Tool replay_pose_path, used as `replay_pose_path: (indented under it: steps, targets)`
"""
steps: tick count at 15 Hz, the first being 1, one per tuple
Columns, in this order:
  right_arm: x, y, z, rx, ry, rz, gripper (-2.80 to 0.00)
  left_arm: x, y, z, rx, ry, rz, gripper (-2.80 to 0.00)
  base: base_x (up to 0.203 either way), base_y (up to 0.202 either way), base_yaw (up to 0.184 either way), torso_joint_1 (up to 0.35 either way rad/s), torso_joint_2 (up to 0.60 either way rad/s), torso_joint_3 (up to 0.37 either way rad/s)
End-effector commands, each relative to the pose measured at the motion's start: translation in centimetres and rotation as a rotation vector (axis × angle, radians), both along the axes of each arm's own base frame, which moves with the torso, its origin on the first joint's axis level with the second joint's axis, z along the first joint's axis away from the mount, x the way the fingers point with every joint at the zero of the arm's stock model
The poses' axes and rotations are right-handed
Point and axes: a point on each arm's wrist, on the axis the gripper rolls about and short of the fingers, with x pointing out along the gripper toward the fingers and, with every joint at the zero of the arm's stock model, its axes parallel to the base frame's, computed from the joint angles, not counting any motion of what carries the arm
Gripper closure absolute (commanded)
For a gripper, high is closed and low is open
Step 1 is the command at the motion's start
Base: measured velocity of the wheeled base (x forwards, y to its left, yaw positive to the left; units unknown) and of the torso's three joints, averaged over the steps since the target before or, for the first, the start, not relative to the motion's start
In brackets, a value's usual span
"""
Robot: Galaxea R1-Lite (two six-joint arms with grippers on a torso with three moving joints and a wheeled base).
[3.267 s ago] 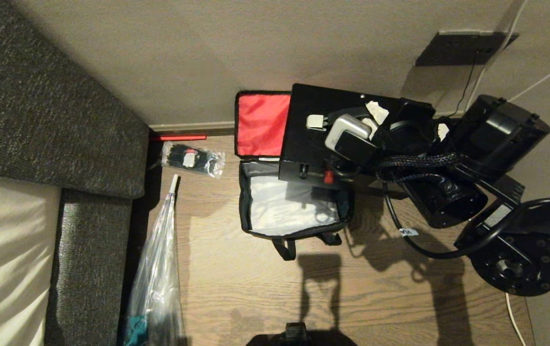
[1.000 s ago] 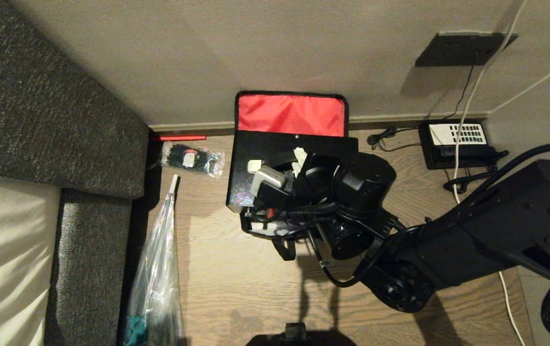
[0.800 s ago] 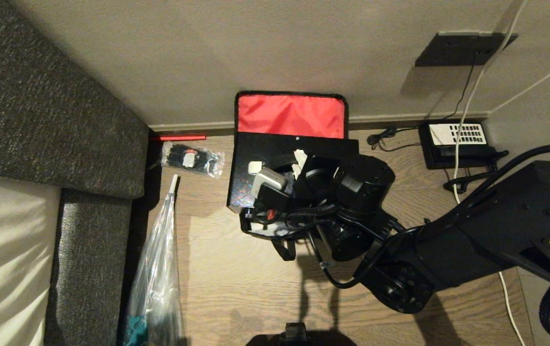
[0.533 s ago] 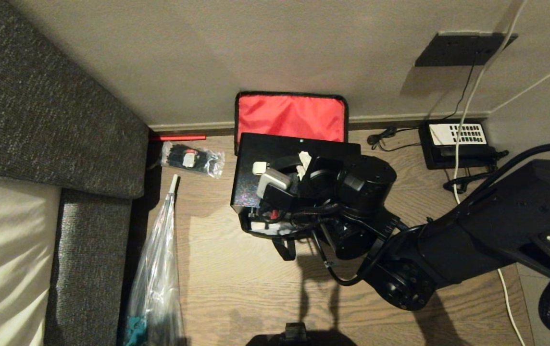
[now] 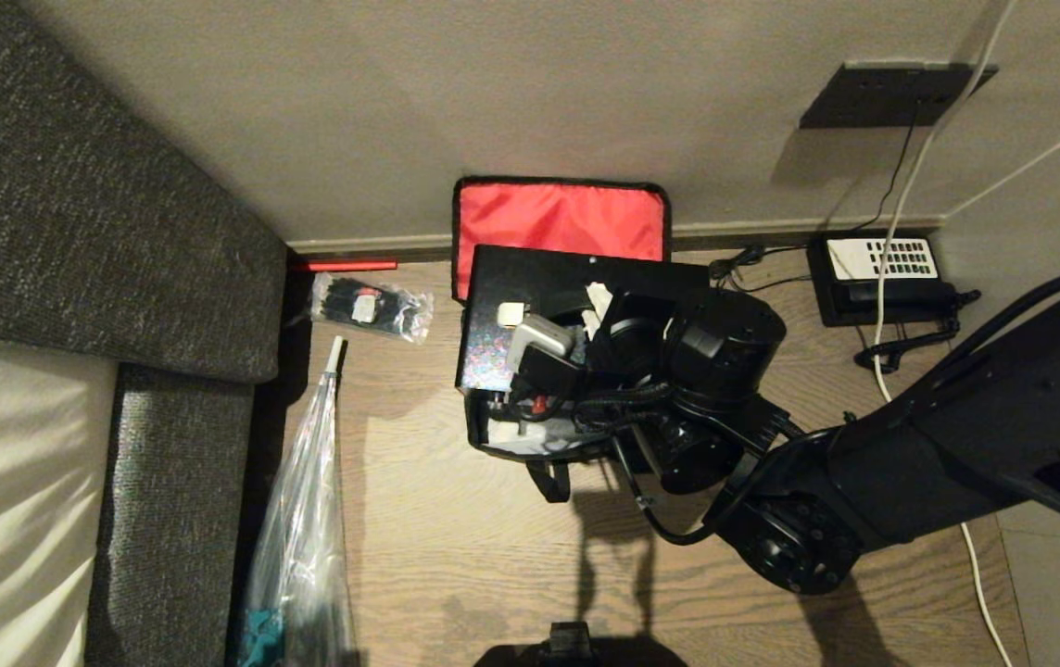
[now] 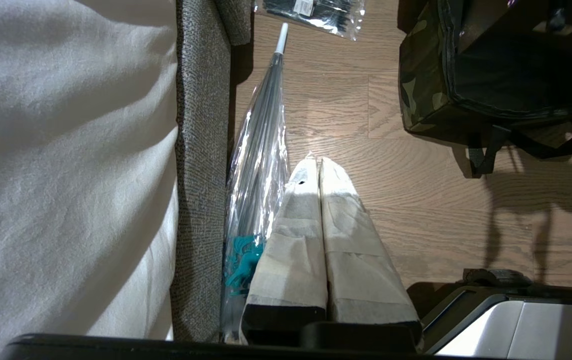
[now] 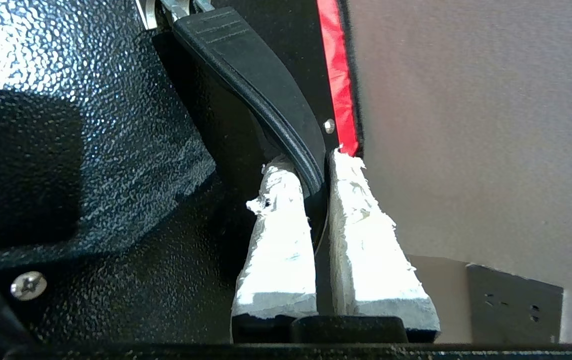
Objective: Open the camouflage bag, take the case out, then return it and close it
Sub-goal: Place the black box back
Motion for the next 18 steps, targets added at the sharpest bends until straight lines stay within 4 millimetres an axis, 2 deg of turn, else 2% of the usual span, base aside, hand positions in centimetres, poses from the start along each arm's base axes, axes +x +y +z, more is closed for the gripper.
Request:
replay_pose_path:
  steps: [1, 8, 15, 18]
  targets:
    - [0.0, 0.2, -0.8, -0.017, 0.012, 0.001, 0.00, 0.0, 0.0, -0.1, 0.000, 0.003, 0.000, 0.00, 0.000, 0.000, 0.000, 0.000, 0.00, 0.000]
    - [0.3, 0.3, -2.3, -0.036, 0.038, 0.001, 0.00, 0.0, 0.0, -0.1, 0.000, 0.003, 0.000, 0.00, 0.000, 0.000, 0.000, 0.000, 0.00, 0.000]
    - [1.1, 1.3, -4.8, -0.030, 0.081, 0.011, 0.00, 0.0, 0.0, -0.1, 0.000, 0.003, 0.000, 0.00, 0.000, 0.000, 0.000, 0.000, 0.00, 0.000]
    - [1.5, 1.9, -4.3, -0.019, 0.062, 0.014, 0.00, 0.0, 0.0, -0.1, 0.000, 0.003, 0.000, 0.00, 0.000, 0.000, 0.000, 0.000, 0.00, 0.000]
